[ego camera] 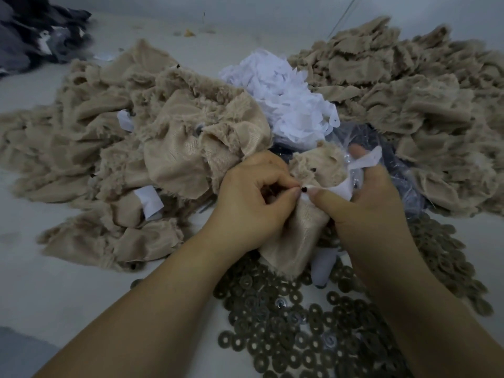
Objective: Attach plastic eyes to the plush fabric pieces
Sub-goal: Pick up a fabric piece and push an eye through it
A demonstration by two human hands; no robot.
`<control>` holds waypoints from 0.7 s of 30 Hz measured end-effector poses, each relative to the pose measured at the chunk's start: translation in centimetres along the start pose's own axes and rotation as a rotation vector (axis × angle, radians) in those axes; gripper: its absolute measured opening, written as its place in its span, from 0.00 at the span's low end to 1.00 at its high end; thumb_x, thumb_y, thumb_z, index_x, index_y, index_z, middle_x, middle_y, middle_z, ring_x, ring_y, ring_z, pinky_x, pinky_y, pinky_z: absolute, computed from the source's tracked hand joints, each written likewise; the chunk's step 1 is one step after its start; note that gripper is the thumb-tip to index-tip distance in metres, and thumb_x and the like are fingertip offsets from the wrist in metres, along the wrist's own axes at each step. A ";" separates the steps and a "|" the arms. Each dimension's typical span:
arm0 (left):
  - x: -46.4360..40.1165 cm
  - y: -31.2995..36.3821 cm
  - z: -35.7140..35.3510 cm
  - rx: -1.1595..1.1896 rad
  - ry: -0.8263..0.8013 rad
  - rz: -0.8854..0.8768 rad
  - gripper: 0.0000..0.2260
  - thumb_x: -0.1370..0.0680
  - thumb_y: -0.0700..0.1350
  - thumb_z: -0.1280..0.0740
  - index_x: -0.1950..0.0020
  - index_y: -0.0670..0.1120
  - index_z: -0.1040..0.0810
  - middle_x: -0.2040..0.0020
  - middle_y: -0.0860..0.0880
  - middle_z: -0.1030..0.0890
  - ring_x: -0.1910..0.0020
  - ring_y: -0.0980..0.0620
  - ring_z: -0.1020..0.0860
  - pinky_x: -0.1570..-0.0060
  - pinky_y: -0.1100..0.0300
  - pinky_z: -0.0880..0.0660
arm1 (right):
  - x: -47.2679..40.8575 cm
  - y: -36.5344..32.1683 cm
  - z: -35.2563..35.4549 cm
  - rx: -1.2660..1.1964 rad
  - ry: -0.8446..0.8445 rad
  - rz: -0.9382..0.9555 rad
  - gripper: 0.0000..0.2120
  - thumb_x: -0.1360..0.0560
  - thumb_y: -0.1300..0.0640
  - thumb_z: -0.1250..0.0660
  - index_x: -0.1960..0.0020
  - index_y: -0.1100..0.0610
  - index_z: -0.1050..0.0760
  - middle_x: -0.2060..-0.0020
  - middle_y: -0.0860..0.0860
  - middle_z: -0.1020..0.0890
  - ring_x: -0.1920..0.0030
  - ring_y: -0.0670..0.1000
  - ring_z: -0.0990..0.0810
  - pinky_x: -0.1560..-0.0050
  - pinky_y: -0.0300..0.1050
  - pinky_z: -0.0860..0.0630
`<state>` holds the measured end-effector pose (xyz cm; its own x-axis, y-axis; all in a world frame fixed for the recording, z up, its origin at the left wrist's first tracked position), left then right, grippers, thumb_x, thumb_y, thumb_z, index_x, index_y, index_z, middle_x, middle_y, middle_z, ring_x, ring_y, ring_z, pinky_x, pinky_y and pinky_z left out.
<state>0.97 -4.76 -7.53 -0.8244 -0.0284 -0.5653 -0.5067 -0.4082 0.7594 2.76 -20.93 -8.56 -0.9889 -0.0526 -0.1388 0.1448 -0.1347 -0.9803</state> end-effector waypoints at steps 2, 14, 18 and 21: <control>0.0 -0.1 0.0 -0.018 -0.003 0.006 0.02 0.30 0.33 0.30 0.63 0.37 0.18 0.60 0.44 0.20 0.59 0.47 0.21 0.59 0.48 0.23 | 0.3 -0.3 -0.2 0.117 -0.012 0.114 0.41 0.25 0.60 0.25 0.21 0.45 0.43 0.40 0.27 0.29 0.50 0.25 0.25 0.65 0.24 0.26; 0.7 2.1 1.2 -0.025 -0.768 0.104 0.04 0.31 0.44 0.21 0.62 0.47 0.15 0.70 0.54 0.21 0.72 0.53 0.26 0.68 0.56 0.26 | 0.1 -0.1 0.0 0.085 0.021 -0.002 0.47 0.26 0.63 0.27 0.20 0.39 0.50 0.54 0.14 0.31 0.69 0.37 0.44 0.74 0.30 0.27; 1.6 1.7 -0.3 -0.339 -0.945 0.013 0.05 0.30 0.51 0.23 0.55 0.55 0.14 0.61 0.60 0.18 0.61 0.59 0.21 0.58 0.64 0.27 | 0.0 -0.4 0.5 0.105 0.043 0.076 0.42 0.24 0.64 0.28 0.21 0.37 0.44 0.41 0.22 0.37 0.76 0.41 0.39 0.76 0.35 0.29; 1.8 1.4 -0.8 -0.515 -0.887 -0.036 0.09 0.29 0.55 0.26 0.49 0.61 0.16 0.54 0.65 0.18 0.55 0.63 0.22 0.53 0.62 0.25 | -0.1 -0.6 1.0 0.081 0.147 0.118 0.34 0.24 0.61 0.27 0.26 0.39 0.35 0.50 0.36 0.19 0.76 0.41 0.42 0.77 0.33 0.29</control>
<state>-1.00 -6.06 -7.76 -0.8064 0.5912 0.0149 -0.5376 -0.7433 0.3981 2.80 -21.88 -7.82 -0.9583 0.0715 -0.2766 0.2558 -0.2158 -0.9423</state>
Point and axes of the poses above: each hand's wrist, its own x-axis away from the middle knuckle, its own z-axis out of the back of the hand, y = z × x, the point moved 3 cm from there along -x, towards the middle knuckle
